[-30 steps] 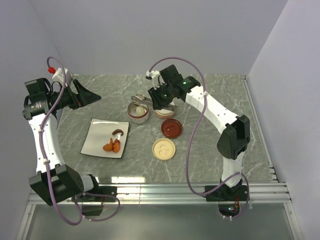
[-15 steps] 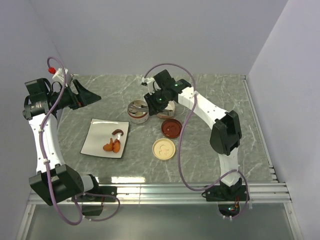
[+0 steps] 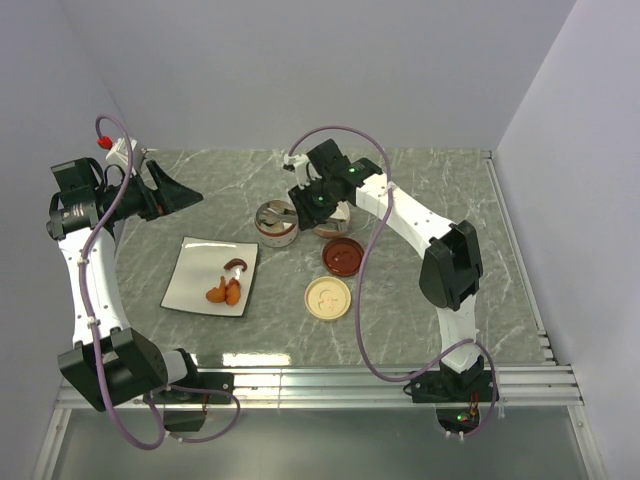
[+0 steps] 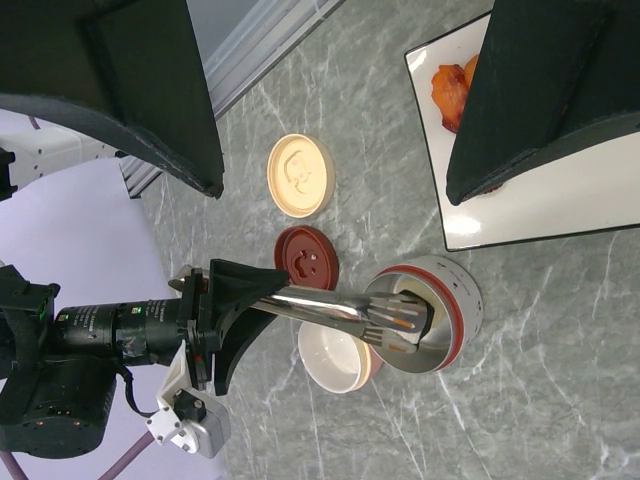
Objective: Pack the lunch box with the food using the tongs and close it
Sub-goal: Place the food into the lunch box, then pick up the food using the clamp
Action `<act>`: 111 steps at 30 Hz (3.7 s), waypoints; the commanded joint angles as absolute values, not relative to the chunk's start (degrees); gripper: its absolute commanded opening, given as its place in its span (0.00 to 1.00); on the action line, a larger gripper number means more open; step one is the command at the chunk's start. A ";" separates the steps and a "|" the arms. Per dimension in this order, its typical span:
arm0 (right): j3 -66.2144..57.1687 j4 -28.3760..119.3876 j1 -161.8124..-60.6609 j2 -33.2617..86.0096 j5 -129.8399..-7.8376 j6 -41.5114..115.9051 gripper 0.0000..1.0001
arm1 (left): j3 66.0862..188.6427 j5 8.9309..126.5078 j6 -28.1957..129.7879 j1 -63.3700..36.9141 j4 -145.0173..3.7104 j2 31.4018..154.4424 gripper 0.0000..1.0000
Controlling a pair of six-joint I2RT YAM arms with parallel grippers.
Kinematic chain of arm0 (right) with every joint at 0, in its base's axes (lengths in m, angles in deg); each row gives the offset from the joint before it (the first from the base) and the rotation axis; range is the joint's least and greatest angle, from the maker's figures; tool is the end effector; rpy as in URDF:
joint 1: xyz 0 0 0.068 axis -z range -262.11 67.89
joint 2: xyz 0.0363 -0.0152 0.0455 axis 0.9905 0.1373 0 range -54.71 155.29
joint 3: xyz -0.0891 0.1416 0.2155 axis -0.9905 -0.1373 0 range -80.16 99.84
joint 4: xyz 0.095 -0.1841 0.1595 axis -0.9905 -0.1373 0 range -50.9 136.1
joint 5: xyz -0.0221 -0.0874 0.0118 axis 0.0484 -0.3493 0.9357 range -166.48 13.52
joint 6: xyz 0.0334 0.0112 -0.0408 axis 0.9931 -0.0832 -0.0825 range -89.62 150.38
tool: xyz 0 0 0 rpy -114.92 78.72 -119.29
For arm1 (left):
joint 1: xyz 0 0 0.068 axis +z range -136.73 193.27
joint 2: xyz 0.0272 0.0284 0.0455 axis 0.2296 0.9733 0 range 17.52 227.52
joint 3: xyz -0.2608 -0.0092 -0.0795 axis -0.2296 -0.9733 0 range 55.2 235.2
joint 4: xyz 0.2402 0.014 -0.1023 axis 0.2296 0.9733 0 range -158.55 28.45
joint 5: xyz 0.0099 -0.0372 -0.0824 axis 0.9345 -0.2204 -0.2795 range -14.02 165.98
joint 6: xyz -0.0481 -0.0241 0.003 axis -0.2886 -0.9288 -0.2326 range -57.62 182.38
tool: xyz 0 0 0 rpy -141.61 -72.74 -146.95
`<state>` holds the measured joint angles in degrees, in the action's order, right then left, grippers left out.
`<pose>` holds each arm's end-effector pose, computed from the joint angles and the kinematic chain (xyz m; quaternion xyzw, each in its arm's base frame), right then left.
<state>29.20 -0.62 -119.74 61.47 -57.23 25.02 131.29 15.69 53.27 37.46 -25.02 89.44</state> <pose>0.3499 0.2846 0.2944 -0.3918 0.8522 0.2382 0.2522 0.2397 0.0737 0.3839 -0.0182 0.8105 -0.4015 0.4262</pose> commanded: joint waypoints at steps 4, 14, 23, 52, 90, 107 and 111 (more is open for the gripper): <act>31.20 2.51 -119.55 58.94 -62.24 25.72 0.45 | 131.40 14.90 53.67 37.62 -26.71 88.27 0.99; 32.08 2.86 -119.55 59.55 -65.84 26.25 0.47 | 131.22 15.07 54.11 37.62 -26.54 88.18 0.99; 32.17 2.77 -119.64 59.55 -67.78 25.81 0.49 | 130.87 14.98 54.03 37.70 -26.89 88.18 0.99; 30.33 1.02 -122.53 50.24 -56.09 21.77 0.59 | 130.87 13.75 54.29 37.70 -26.54 87.74 0.99; 21.89 -0.40 -142.49 55.60 -65.49 12.99 0.58 | 130.52 12.09 56.05 37.62 -25.22 88.62 1.00; 28.74 0.14 -146.36 59.37 -70.76 2.26 0.61 | 130.69 12.35 56.93 37.71 -24.34 88.79 0.99; 28.83 0.31 -147.24 60.52 -71.47 -0.20 0.61 | 130.69 12.35 56.93 37.79 -24.43 88.80 1.00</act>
<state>26.73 -1.14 -146.36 60.01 -70.00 3.18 130.42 13.87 55.74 37.46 -23.60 89.46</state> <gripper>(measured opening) 0.610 0.995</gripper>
